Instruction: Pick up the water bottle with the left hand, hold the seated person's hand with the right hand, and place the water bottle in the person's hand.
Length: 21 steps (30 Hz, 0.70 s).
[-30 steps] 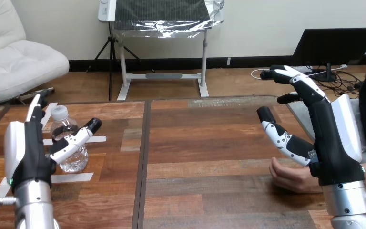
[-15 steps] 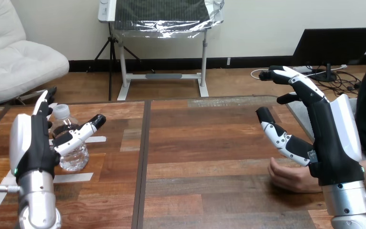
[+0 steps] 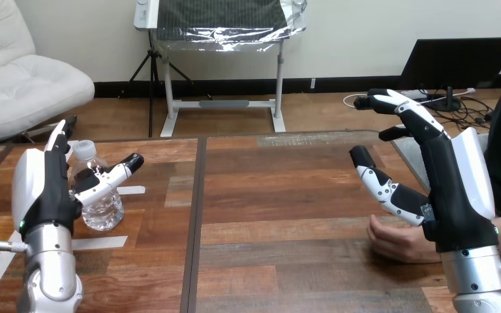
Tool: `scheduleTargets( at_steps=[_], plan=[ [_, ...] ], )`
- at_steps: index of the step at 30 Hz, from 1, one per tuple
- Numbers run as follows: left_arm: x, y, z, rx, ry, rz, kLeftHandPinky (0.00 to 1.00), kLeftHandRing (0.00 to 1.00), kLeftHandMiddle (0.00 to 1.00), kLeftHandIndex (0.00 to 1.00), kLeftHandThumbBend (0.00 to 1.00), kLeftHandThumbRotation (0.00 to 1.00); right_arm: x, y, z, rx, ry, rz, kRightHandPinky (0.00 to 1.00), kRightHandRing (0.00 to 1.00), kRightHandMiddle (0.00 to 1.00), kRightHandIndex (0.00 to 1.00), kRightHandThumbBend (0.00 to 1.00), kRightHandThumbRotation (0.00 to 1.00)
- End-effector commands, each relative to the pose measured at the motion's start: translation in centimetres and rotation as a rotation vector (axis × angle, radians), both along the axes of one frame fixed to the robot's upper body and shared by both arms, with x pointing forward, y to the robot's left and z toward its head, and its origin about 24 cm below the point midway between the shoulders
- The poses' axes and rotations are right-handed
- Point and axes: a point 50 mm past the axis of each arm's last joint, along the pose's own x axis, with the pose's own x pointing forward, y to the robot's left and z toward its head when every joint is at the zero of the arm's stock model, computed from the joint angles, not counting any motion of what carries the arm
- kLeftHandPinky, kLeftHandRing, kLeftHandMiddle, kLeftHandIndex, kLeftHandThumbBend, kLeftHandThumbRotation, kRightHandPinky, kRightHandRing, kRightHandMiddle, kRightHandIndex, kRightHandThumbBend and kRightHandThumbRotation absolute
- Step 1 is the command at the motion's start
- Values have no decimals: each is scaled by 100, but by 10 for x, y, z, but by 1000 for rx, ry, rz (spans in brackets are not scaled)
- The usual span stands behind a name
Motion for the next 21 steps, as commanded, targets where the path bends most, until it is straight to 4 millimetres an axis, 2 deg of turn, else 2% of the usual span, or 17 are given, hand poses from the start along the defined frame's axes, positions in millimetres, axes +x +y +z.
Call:
scheduleTargets(
  at_steps=[1, 21],
  plan=[
    [20, -2, 22, 54, -59, -13, 80, 88, 91, 91, 94, 49, 12, 1, 19, -9, -76, 5, 62, 79, 84, 73, 40, 0],
    [32, 7, 17, 92, -10, 23, 79, 88, 92, 92, 95, 52, 12, 1, 21, -9, -78, 11, 63, 80, 84, 74, 41, 2]
  ],
)
